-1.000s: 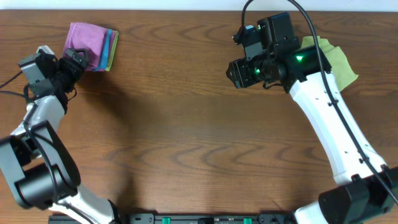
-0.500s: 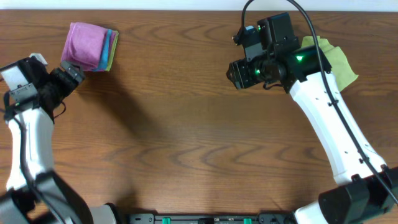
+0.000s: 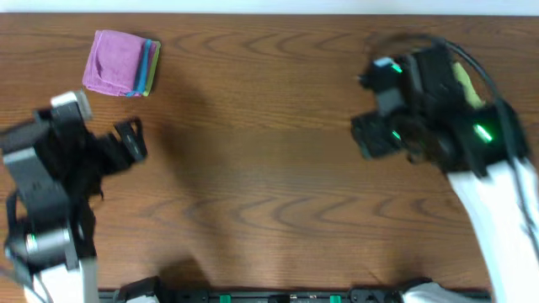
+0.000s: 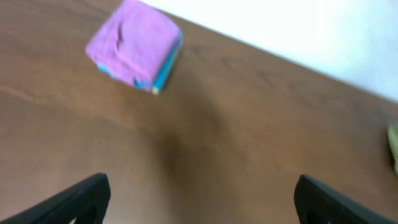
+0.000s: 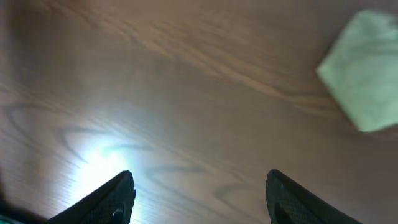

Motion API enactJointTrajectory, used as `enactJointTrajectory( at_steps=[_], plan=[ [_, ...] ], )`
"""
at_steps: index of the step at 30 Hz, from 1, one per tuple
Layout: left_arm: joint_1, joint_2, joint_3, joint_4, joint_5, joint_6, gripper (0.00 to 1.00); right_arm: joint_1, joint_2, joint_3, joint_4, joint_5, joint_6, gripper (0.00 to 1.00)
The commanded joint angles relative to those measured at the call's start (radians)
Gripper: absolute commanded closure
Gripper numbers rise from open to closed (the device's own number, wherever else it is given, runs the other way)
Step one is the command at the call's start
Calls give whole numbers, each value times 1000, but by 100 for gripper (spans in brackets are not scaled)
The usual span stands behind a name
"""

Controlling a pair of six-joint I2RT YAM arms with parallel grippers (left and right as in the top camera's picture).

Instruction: Fold the cloth

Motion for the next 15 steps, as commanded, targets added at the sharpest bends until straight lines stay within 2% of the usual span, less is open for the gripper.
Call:
enactJointTrajectory(
  at_steps=[1,5,6,7,8,11,15],
  plan=[
    [-36,-82,8,-95,-53,33,5,7,-151,-90,-10,55,-16,32],
    [-39,-167,-31,-224,-55,62,5,7,-407,-315,39,68,-16,24],
    [-39,-183,-47,-233,-54,64,5,7,-480,-379,66,68,-15,18],
    [-39,-196,-61,-233,-54,64,4,7,-529,-421,88,68,-6,7],
    [-39,-208,-76,-224,-53,64,5,7,-589,-472,120,68,8,1],
    [-39,-208,-84,-195,-53,49,5,7,-709,-558,192,68,15,1],
    [-39,-208,-84,-178,-52,42,5,7,-740,-575,223,71,11,1]
  ],
)
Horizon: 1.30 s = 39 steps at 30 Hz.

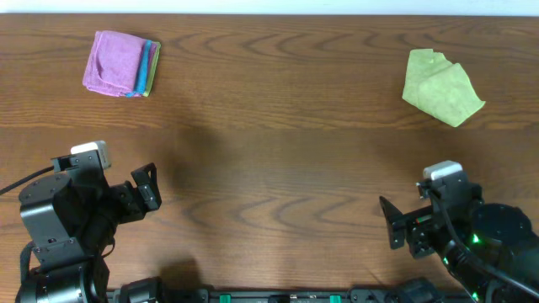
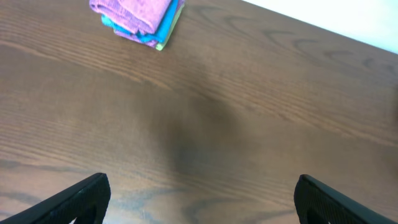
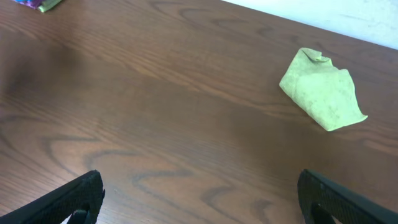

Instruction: Fold the cloth

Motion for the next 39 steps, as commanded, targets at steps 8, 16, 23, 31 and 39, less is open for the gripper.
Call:
enactJointTrajectory(
  at_steps=[8,16,23,31,39],
  plan=[
    [-4,-3,-4,-13,-6,0,4,4,-6,-10,-23,13,14,1],
    [-4,-3,-4,-13,-6,0,4,4,-6,-10,-23,13,14,1],
    [-12,-3,-4,-8,-14,0,4,4,-5,-10,-23,13,14,1],
    [-104,-84,-12,19,-272,31,5,4,-6,-10,-23,13,14,1],
    [-149,-399,-318,378,-320,272,5,4,-6,-10,-23,13,14,1]
  ],
)
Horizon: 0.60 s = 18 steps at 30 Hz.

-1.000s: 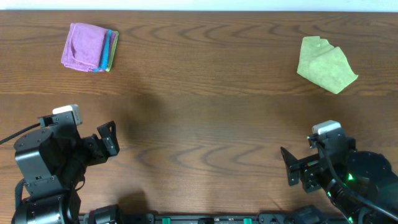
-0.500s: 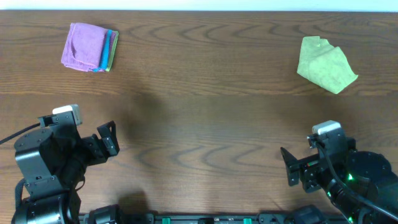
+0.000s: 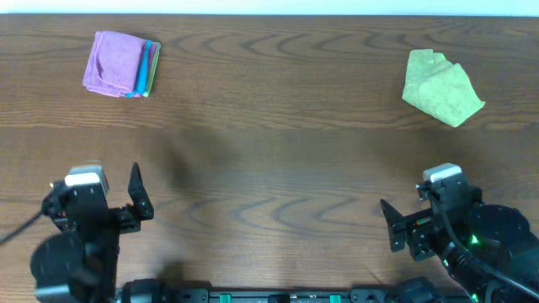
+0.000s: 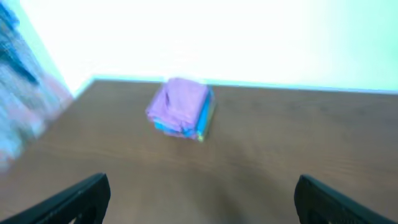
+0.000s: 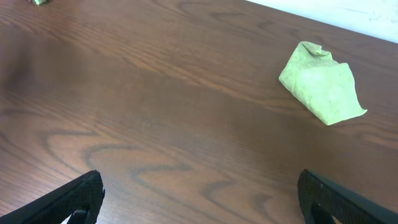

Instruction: Fold the cloth

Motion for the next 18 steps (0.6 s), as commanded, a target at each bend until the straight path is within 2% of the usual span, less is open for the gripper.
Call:
enactJointTrajectory(
  at_steps=[1,5,8,18],
  plan=[
    [-3,-98,-153,87,-34,122,5,4,-3,-5,-2,6,14,1],
    [19,-198,-323,230,-34,151,5,4,-3,-5,-2,6,14,1],
    [46,-232,-382,271,-31,150,4,4,-3,-5,-2,6,14,1],
    [57,-343,-464,209,-31,89,5,4,-3,-5,-2,6,14,1]
  ],
)
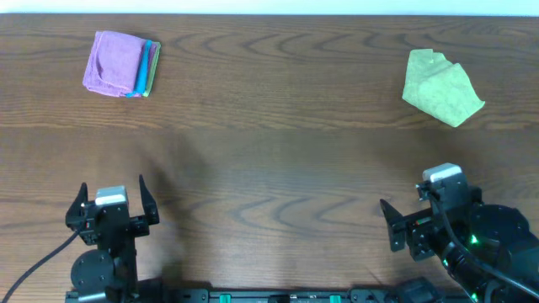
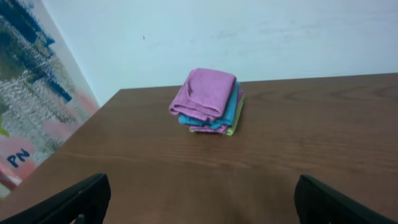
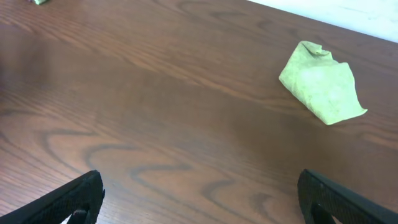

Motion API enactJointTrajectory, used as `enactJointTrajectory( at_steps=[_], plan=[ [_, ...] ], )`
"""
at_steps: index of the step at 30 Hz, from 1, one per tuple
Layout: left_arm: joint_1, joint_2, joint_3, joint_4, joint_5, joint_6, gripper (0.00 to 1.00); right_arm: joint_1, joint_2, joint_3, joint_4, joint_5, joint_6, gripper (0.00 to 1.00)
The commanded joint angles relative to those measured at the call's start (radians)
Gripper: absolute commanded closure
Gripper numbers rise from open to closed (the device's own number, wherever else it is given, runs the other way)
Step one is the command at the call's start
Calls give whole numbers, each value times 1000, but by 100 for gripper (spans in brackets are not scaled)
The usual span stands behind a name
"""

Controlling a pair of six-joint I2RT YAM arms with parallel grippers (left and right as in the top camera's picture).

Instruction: Fold the cloth

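Note:
A crumpled green cloth (image 1: 441, 87) lies loose at the far right of the table, also in the right wrist view as the green cloth (image 3: 323, 83). My right gripper (image 1: 396, 227) rests open near the front right edge, well short of it. My left gripper (image 1: 112, 200) sits open at the front left, nothing between its fingers (image 2: 81, 198). A folded stack with a pink cloth on top (image 1: 120, 64) stands at the far left; the left wrist view shows this stack (image 2: 209, 101) ahead.
The brown wooden table (image 1: 269, 160) stretches between both arms. A white wall (image 2: 249, 37) rises behind the table's far edge, and a patterned panel (image 2: 28, 106) stands at the left.
My left arm has drawn back to the front edge and now points straight at the folded stack. The right arm and the green cloth have not moved.
Both arms were out over the table, the right one covering the green cloth's place at the far right. Then both were back near the front edge, with the green cloth lying crumpled. The left arm settled further back since.

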Motion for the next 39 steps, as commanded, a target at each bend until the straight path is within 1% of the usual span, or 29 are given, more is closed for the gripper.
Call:
enactJointTrajectory(
  at_steps=[1,7,9,15,22,25,31,39],
  plan=[
    [-11,-17,-29,-2,-7,-24,4,4,-3,-4,-2,6,14,1],
    [-44,-18,-36,-2,-7,-37,5,4,-3,-4,-2,6,14,1],
    [-50,-18,-45,-2,-6,-69,5,4,-3,-4,-2,6,14,1],
    [-53,-18,-115,33,19,-76,5,4,-2,-4,-2,6,14,1],
    [-53,-18,-241,207,20,-78,4,4,-3,-4,-2,6,14,1],
    [-53,-18,-299,280,20,-109,5,4,-3,-4,-2,6,14,1],
    [-53,-18,-333,291,27,-148,5,4,-3,-4,-2,6,14,1],
    [-53,-18,-333,290,26,-163,4,4,-3,-4,-2,6,14,1]
  ],
)
